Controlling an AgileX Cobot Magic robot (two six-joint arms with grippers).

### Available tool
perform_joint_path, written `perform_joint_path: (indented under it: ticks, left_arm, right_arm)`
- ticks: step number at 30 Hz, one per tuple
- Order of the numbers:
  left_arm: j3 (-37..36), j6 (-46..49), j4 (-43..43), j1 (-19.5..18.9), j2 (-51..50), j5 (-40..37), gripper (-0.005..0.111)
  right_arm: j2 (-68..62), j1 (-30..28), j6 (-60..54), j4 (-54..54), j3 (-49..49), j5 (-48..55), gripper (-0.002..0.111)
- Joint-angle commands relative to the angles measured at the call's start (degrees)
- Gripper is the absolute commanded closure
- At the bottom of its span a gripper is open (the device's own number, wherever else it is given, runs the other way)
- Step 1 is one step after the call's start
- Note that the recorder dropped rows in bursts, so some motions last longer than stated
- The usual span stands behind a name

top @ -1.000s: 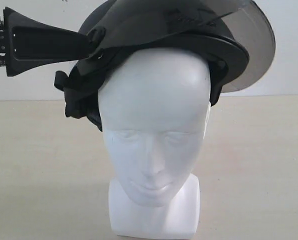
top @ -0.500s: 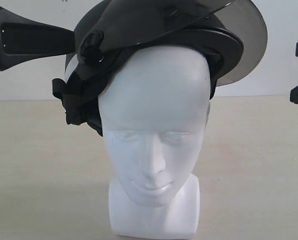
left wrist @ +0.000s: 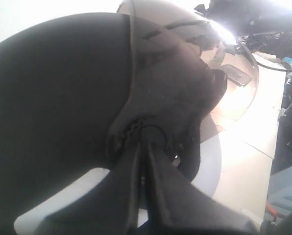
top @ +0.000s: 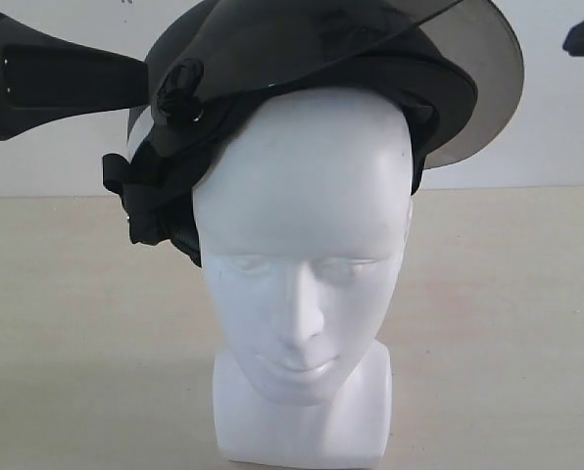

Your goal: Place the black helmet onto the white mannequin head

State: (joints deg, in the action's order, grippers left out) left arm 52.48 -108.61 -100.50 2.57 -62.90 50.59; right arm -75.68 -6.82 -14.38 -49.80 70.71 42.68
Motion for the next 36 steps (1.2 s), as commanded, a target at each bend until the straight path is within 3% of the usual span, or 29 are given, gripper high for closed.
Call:
perform_joint_path:
  ticks: [1,6,15,25,36]
  left_arm:
    - [-0.3,-0.6,0.6,-0.2,0.4,0.4,0.102]
    - [-0.3,-0.6,0.6,-0.2,0.4,0.4,0.102]
    - [-0.3,-0.6,0.6,-0.2,0.4,-1.1,0.102]
    - [-0.3,0.2,0.6,-0.2,0.4,-1.3,0.102]
    - [-0.3,0.2,0.6,-0.2,0.5,-1.8,0.102]
  right_arm:
    - [-7.6,0.0,-2.9,-3.1,8.6,9.4,0.108]
    - [-15.9,0.0,-4.4,-3.4,20.5,18.5,0.108]
    - [-22.9,0.0,-12.3,-11.7,31.0,24.7,0.108]
    - [-29.7,0.7,-17.7,-22.7,35.8,27.3,0.108]
    - [-31.9,6.2,-20.6,-22.8,37.4,27.3,0.108]
